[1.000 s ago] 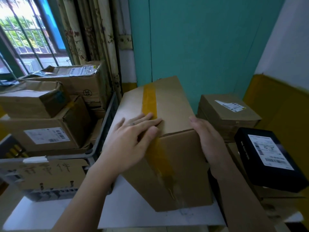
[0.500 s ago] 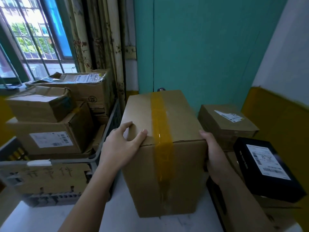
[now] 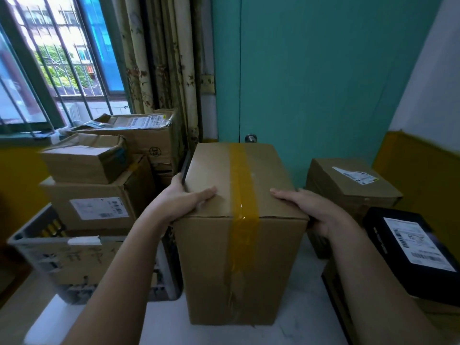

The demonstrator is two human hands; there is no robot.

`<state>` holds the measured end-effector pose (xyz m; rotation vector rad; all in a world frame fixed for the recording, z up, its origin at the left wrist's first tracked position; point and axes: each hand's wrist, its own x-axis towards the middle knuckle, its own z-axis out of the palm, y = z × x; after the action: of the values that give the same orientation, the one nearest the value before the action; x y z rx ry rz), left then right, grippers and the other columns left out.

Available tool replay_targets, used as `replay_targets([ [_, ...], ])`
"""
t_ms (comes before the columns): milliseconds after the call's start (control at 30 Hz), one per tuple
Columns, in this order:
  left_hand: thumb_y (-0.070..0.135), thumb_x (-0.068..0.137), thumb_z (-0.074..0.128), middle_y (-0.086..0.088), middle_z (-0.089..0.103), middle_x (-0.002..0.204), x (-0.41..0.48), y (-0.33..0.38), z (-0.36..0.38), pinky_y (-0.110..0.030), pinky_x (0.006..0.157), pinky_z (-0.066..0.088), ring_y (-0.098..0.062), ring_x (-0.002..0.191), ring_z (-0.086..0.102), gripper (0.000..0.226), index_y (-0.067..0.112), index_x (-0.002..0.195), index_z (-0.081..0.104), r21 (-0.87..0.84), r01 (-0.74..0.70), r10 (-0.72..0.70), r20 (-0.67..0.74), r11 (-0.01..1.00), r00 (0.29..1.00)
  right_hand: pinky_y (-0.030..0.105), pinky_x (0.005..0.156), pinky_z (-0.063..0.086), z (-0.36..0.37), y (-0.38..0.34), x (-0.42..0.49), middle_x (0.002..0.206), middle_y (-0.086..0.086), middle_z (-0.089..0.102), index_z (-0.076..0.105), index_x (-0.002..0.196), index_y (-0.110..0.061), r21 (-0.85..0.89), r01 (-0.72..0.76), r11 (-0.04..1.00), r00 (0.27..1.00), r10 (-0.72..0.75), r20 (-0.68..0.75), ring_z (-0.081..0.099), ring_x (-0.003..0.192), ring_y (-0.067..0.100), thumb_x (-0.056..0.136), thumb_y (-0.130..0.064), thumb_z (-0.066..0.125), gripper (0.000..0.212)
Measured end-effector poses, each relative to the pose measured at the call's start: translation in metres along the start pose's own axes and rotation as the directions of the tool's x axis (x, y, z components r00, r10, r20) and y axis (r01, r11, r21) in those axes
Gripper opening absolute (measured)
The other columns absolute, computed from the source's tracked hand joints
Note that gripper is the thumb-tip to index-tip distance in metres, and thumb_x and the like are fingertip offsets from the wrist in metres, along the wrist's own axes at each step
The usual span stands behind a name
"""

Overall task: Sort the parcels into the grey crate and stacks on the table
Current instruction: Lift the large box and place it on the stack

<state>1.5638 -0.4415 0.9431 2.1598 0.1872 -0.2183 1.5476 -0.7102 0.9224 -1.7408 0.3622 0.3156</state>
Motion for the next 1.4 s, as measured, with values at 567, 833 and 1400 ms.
replay_targets([
  [567, 0.067, 0.071, 0.075, -0.004, 0.056, 0.124, 0.011, -0.016, -0.006, -0.035, 0.081, 0.050, -0.021, 0.103, 0.059, 0.100, 0.016, 0.148, 0.037, -0.045, -0.032, 0.033, 0.022, 0.998, 0.999, 0.041, 0.079, 0.059, 0.011, 0.006, -0.002, 0.104, 0.016, 0.073, 0.066, 0.108, -0.014, -0.094, 0.006, 0.996, 0.998, -0.012, -0.054, 0.071, 0.094, 0.032, 0.065, -0.064, 0.078, 0.067],
  [833, 0.061, 0.071, 0.079, 0.002, 0.057, 0.108, 0.007, -0.020, -0.006, -0.037, 0.084, 0.053, -0.020, 0.100, 0.061, 0.083, 0.019, 0.135, 0.045, -0.100, -0.108, 0.112, 0.043, 0.989, 0.993, 0.043, 0.082, 0.059, 0.013, 0.012, -0.017, 0.107, 0.015, 0.072, 0.065, 0.113, -0.013, -0.092, 0.052, 0.994, 0.995, -0.060, -0.082, 0.071, 0.095, 0.031, 0.053, -0.068, 0.081, 0.082],
  [1400, 0.040, 0.053, 0.097, 0.006, 0.033, 0.146, -0.010, -0.095, 0.026, -0.049, 0.110, 0.042, -0.017, 0.130, 0.040, 0.132, 0.042, 0.148, 0.005, -0.110, -0.320, 0.327, 0.057, 0.941, 0.943, 0.045, 0.099, 0.051, 0.042, 0.076, -0.035, 0.126, 0.004, 0.059, 0.042, 0.126, -0.021, -0.034, 0.228, 0.973, 0.950, -0.230, -0.212, 0.060, 0.112, 0.020, 0.057, -0.032, 0.095, 0.088],
])
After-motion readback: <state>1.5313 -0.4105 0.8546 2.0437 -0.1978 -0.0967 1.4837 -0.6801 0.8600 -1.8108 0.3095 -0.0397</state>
